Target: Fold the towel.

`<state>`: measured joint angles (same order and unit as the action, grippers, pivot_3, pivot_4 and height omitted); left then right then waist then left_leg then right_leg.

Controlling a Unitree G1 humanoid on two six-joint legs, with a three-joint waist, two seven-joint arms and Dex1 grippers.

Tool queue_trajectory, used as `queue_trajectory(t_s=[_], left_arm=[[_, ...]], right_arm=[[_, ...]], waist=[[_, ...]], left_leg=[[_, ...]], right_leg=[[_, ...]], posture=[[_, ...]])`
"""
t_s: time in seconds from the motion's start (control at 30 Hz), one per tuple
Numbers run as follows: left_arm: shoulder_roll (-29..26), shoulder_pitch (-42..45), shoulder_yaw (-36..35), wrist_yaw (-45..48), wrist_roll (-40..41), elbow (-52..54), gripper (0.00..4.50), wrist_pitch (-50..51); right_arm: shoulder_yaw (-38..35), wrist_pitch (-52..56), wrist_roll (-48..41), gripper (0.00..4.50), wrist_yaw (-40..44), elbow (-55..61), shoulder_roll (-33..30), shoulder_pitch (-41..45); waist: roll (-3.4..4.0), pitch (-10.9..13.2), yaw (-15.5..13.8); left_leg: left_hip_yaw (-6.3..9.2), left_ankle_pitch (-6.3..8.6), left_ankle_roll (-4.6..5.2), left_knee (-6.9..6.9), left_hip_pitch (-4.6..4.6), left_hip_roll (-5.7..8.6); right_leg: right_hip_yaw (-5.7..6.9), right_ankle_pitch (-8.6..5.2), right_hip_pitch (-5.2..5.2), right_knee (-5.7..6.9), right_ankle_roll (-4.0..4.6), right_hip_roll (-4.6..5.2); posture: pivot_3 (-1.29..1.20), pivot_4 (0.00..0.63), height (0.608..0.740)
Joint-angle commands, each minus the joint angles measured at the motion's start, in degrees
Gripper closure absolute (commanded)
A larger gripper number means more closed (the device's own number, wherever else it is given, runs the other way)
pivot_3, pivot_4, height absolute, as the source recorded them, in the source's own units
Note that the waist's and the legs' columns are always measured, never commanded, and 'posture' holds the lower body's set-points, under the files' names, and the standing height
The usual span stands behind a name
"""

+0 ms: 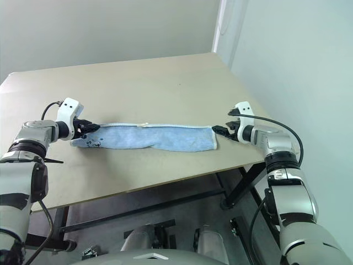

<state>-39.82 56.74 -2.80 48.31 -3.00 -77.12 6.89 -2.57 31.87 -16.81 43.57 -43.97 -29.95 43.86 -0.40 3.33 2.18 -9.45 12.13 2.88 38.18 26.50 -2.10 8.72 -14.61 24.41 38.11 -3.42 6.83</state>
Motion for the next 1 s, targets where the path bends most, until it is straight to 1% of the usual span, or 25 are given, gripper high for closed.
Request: queue_trajectory(t_s=[0.03,0.07,0.17,0.23,0.33,0.37,0.5,0.6,0.73,0.83,1.0], left_arm=[[-0.03,2.62,-3.03,0.73,2.16,0.93,2.41,-0.53],[0.19,2.79,-3.53,1.19,2.51,1.09,2.41,-0.67],[1.24,3.35,-6.39,-1.88,4.53,1.4,2.41,-1.76],[1.74,3.59,-8.15,-2.47,5.88,1.65,2.41,-2.15],[2.06,3.52,-9.75,-0.7,7.36,2.47,2.41,-2.9],[2.07,3.41,-9.94,0.24,7.59,2.77,2.41,-3.1],[2.23,0.84,-8.26,12.41,8.09,6.43,2.41,-3.51],[2.4,-1.74,-7.74,16.98,8.85,9.84,2.41,-2.17],[2.44,-8.25,-5.14,24.19,9.28,19.41,2.41,0.3],[2.54,-11.03,-5.14,24.31,10.52,24.73,2.41,2.97],[3.14,-14.01,-4.66,23.49,11.07,29.31,2.41,4.91]], right_arm=[[-4.23,5.77,-4.26,0.62,0.8,8.67,-1.07,-1.41],[-5.56,8.72,-6.13,0.62,1.05,12.57,-1.33,-3.16],[-11.93,21.02,-15.96,0.62,1.68,27.41,-1.92,-10.6],[-15.37,28.11,-22.68,0.62,1.63,36.62,-1.16,-16.26],[-20.19,37.52,-29.93,0.62,-2.85,42.72,1.93,-21.16],[-21.65,39.59,-31.5,0.62,-4.74,43.4,3.05,-21.76],[-29.44,48.43,-38.68,0.62,-13.22,43.58,9.46,-22.03],[-31.65,49.92,-39.87,0.62,-19.05,43.64,12.76,-21.32],[-33.75,51.02,-39.66,0.62,-24.84,39.84,15.51,-20.7],[-34.94,50.73,-40.07,0.62,-26.52,38.26,16.15,-21.61],[-34.57,48.95,-39.74,0.62,-28.73,36.85,18.35,-21.34]], waist=[[0.0,0.0,0.27],[0.0,0.0,0.28],[-0.01,0.0,0.18],[-0.01,-0.01,0.23],[-0.01,-0.01,0.37],[-0.01,-0.01,0.44],[0.01,-0.01,0.37],[0.03,-0.01,0.33],[0.07,-0.03,0.36],[0.07,-0.03,0.13],[0.08,-0.03,0.33]], left_leg=[[0.0,0.0,0.0,0.0,0.01,0.0],[0.0,0.0,0.0,0.0,0.02,0.0],[0.05,0.01,0.01,-0.01,0.01,-0.01],[0.13,0.17,0.28,-0.02,0.02,-0.02],[0.16,0.18,0.3,-0.03,-0.02,-0.02],[0.16,0.18,0.3,-0.03,-0.05,-0.02],[0.18,0.18,0.29,-0.01,-0.11,-0.02],[0.17,0.19,0.28,-0.02,-0.17,-0.02],[0.13,0.19,0.28,-0.14,-0.16,-0.02],[0.1,0.19,0.27,-0.19,-0.06,-0.02],[0.03,0.2,0.28,-0.26,-0.03,0.0]], right_leg=[[0.0,0.0,0.01,0.0,0.0,0.01],[-0.01,0.0,0.01,0.0,0.0,0.02],[-0.05,0.0,0.0,0.0,0.0,0.04],[-0.03,0.0,-0.02,-0.01,0.0,0.05],[-0.03,0.01,-0.05,-0.02,0.01,0.05],[-0.05,0.04,-0.05,-0.02,0.06,0.03],[-0.07,0.25,-0.1,-0.08,0.27,-0.03],[-0.07,0.33,-0.03,-0.17,0.36,-0.04],[-0.14,0.38,-0.01,-0.36,0.44,-0.06],[-0.15,0.38,0.09,-0.47,0.44,-0.08],[-0.17,0.41,0.06,-0.61,0.36,-0.1]], posture=[[0.0,0.0,0.735],[0.0,0.0,0.735],[0.0,0.0,0.735],[0.0,0.0,0.735],[0.0,0.0,0.735],[0.0,0.0,0.735],[0.0,0.0,0.735],[0.0,0.0,0.735],[0.0,0.0,0.735],[0.0,0.0,0.735],[0.0,0.0,0.735]])
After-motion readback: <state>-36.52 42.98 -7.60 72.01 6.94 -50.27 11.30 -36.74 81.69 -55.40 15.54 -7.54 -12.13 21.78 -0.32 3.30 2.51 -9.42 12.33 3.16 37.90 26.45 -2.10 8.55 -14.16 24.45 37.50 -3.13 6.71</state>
